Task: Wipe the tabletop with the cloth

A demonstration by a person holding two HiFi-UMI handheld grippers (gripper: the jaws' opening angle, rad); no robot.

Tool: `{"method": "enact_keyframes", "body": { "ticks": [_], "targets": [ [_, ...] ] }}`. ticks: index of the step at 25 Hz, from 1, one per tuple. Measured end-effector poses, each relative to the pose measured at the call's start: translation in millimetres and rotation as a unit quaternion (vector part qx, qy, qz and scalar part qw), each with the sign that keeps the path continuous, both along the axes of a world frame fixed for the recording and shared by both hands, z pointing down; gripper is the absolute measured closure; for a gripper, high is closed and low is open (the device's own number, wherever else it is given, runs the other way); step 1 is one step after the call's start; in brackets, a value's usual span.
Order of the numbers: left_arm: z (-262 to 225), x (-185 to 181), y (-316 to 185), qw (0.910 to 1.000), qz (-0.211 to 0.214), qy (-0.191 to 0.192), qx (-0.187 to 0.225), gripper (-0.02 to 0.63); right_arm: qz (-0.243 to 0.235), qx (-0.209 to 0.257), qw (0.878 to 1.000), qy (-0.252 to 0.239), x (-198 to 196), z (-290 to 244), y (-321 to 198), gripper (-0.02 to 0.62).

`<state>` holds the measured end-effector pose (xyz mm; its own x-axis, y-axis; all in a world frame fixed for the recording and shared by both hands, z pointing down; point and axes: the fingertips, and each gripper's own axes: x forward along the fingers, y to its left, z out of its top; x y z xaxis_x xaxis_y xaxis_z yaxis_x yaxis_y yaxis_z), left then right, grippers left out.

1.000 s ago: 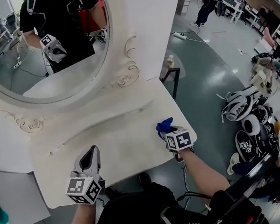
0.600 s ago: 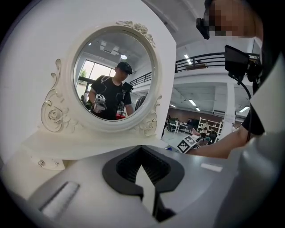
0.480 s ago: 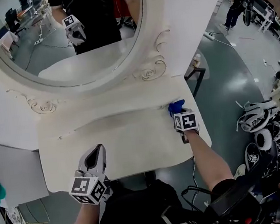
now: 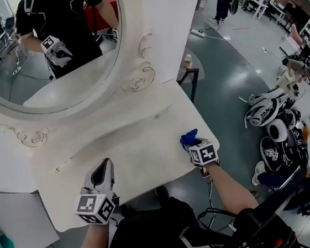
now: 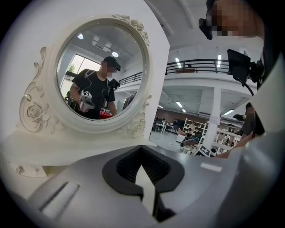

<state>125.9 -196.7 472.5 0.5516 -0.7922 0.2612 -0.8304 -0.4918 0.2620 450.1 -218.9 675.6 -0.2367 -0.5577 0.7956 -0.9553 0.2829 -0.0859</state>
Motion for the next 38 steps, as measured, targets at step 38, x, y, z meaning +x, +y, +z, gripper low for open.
{"method": "enact_keyframes", "body": {
  "ticks": [38],
  "targets": [
    [2.8,9.3,-3.6,0.9989,-0.035,-0.027,-0.015,0.598,0.001,0.036,0.999,0.019,28.8,-2.6,-117.1,0.462]
  ]
}}
